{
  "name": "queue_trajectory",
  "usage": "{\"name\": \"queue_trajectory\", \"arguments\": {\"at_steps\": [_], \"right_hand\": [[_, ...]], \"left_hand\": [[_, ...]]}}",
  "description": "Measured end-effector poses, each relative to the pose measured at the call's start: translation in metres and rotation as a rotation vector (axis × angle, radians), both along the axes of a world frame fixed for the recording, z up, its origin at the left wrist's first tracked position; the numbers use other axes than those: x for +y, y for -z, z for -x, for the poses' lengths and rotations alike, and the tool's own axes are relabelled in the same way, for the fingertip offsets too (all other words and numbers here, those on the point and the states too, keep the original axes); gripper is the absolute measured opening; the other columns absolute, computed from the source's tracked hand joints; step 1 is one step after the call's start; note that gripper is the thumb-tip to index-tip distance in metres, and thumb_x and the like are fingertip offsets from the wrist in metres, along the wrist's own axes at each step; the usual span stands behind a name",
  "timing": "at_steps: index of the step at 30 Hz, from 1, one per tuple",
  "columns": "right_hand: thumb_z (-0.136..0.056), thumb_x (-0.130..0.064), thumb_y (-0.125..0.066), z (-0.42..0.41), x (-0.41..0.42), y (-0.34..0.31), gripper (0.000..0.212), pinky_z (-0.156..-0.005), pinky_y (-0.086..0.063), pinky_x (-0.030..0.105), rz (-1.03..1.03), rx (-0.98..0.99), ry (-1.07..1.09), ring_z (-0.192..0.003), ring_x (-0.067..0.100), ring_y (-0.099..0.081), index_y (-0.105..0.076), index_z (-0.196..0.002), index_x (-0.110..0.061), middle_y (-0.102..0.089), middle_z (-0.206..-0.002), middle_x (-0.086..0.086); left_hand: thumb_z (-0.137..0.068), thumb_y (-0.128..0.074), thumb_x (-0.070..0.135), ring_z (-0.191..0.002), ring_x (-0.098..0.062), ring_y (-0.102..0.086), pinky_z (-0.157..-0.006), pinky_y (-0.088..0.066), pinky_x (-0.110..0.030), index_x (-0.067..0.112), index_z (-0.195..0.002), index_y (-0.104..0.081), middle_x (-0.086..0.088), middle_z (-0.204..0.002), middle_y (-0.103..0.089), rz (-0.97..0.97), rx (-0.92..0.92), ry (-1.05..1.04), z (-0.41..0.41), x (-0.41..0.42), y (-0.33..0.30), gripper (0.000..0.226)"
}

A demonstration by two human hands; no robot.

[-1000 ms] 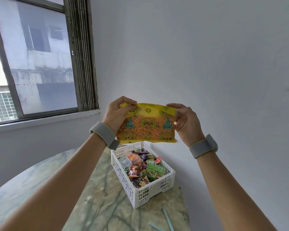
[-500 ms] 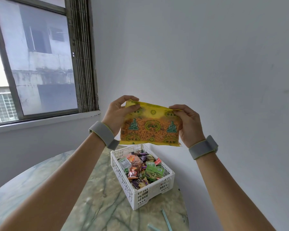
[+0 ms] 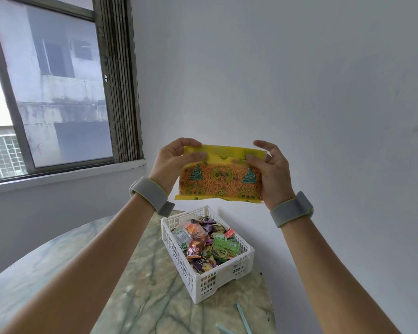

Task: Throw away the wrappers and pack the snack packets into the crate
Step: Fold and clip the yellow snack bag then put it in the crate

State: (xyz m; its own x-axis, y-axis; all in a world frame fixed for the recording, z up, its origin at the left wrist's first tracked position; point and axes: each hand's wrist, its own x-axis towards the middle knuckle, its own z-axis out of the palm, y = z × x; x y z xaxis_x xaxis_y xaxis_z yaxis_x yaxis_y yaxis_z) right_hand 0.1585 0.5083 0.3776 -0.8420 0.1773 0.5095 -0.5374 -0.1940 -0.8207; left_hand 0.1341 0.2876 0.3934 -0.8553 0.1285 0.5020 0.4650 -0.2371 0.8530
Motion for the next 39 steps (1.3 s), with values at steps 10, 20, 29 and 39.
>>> {"name": "queue_trajectory", "arguments": {"at_steps": [10,20,29,39], "right_hand": [[-0.085,0.001,-0.065,-0.003,-0.005,-0.001,0.02,-0.057,-0.057,0.029,0.113,-0.073,-0.057,-0.069,0.021,-0.073,-0.059,-0.102,-0.007,-0.074,-0.076,0.003],[-0.083,-0.001,-0.068,0.009,0.007,0.004,0.017,-0.063,-0.057,0.035,0.16,-0.102,0.002,-0.071,0.026,-0.072,-0.062,-0.093,-0.013,-0.073,-0.077,0.006],[-0.084,0.005,-0.063,0.013,0.028,0.021,0.017,-0.059,-0.057,0.031,0.099,-0.092,-0.068,-0.065,0.024,-0.072,-0.058,-0.085,-0.012,-0.071,-0.07,0.004],[-0.081,-0.007,-0.073,0.05,0.055,0.14,0.016,-0.08,-0.056,0.041,-0.12,-0.387,0.076,-0.084,0.023,-0.065,-0.065,-0.092,-0.014,-0.069,-0.087,0.009]], "left_hand": [[-0.067,-0.084,0.002,-0.063,-0.02,-0.07,-0.061,-0.06,-0.034,0.01,-0.09,-0.06,-0.012,-0.084,-0.073,-0.168,-0.149,-0.269,0.012,0.012,0.016,0.034],[-0.073,-0.082,0.027,-0.077,-0.017,-0.071,-0.072,-0.058,-0.032,0.014,-0.084,-0.077,-0.005,-0.082,-0.075,0.089,0.058,-0.357,0.019,0.018,0.032,0.017],[-0.081,-0.075,0.017,-0.064,0.0,-0.062,-0.063,-0.052,-0.017,0.01,-0.099,-0.072,-0.003,-0.081,-0.071,0.626,0.079,-0.143,0.037,0.005,0.013,0.019],[-0.081,-0.073,0.019,-0.076,-0.021,-0.066,-0.071,-0.052,-0.026,0.02,-0.081,-0.066,0.0,-0.082,-0.07,0.951,0.086,-0.299,0.06,0.039,0.11,0.008]]}}
